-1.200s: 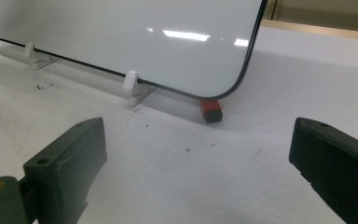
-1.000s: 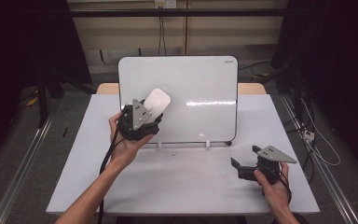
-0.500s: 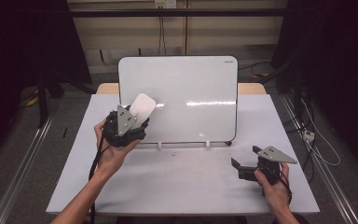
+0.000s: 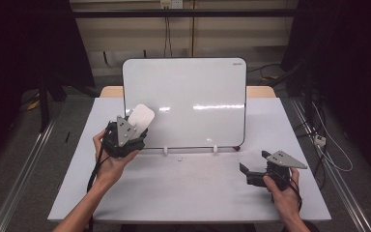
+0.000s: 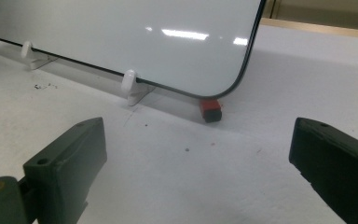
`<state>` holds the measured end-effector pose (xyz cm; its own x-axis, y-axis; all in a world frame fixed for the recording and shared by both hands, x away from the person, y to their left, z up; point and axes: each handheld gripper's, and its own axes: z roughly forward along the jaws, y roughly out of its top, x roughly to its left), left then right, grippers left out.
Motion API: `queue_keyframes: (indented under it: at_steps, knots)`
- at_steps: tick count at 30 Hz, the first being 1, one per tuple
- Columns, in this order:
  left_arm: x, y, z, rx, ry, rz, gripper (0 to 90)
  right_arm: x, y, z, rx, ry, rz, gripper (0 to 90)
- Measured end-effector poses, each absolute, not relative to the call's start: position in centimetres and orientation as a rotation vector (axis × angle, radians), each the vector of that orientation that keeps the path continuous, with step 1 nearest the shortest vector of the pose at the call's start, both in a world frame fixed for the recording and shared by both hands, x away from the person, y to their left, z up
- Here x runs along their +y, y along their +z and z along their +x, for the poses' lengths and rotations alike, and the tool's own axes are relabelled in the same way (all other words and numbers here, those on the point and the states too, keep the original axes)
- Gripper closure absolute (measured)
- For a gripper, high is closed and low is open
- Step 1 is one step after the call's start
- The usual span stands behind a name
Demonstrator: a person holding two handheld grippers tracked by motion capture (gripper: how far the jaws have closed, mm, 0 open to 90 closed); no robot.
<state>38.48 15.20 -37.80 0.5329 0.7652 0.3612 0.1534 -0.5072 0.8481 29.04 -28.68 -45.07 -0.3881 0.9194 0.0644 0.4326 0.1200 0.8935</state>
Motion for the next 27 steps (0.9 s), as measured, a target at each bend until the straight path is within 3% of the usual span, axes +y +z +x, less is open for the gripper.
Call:
queue_keyframes:
  at_steps: [27]
  knots:
    - [13.0,-41.9,39.7,0.673,1.034,2.101,31.1,-28.2,-45.0,28.9,1.9,1.216,1.285,4.3]
